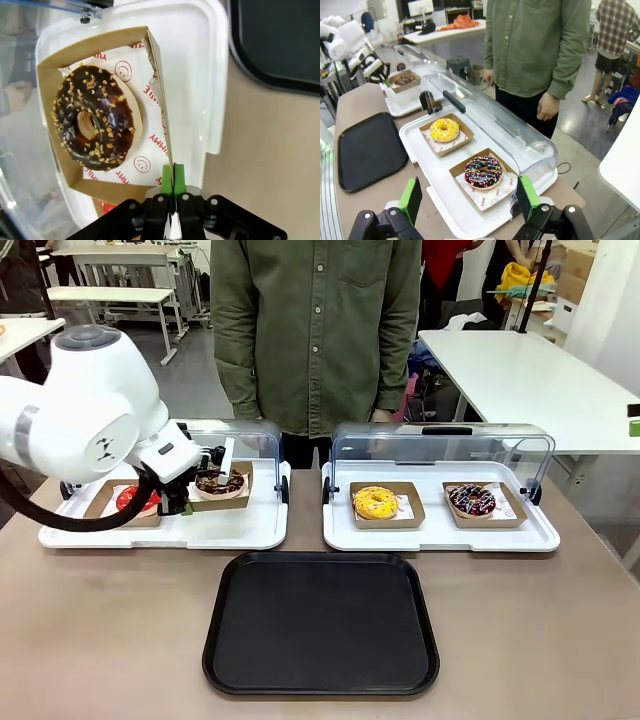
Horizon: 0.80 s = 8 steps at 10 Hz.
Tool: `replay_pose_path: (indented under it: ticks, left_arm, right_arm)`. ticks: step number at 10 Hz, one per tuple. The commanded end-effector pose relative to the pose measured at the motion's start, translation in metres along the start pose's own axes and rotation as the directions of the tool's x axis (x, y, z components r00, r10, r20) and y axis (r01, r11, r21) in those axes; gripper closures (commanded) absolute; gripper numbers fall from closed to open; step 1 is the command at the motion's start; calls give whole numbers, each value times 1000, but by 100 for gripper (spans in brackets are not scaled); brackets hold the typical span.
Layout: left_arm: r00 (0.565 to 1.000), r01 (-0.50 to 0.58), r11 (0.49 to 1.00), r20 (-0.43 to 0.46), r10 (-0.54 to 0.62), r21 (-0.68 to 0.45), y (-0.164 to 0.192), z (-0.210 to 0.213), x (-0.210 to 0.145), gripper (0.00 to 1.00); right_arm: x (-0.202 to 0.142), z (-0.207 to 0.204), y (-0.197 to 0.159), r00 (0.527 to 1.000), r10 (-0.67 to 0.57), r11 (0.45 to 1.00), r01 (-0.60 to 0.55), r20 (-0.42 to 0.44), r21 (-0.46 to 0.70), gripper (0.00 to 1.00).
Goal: Move the second donut from the left to the tray.
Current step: Pick up the Paper togo box containing the Donut indicated by the person and place it on the Handle tray.
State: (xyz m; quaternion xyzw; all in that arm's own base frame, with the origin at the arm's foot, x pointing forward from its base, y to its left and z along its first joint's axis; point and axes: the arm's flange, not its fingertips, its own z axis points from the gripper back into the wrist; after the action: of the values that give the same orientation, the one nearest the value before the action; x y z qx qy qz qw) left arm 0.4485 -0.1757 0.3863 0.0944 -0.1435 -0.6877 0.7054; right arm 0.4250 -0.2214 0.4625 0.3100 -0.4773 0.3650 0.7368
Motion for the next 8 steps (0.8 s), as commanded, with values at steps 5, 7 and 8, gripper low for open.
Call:
replay_pose_path:
  ticks: [5, 7, 8]
  left_arm:
    - [998, -55, 998, 35, 55, -11, -99, 44, 59, 99]
    - [998, -40, 999, 50, 41, -13, -123, 50, 88, 99]
    - [998, -27, 1000, 52, 27, -13, -136, 50, 104, 99]
  right_arm:
    - [2, -1, 0, 1000, 7, 1000, -7, 15, -3, 0]
    - [2, -1, 0, 1000, 7, 1000, -7, 15, -3, 0]
    - [2, -1, 0, 1000, 7, 1000, -7, 15, -3, 0]
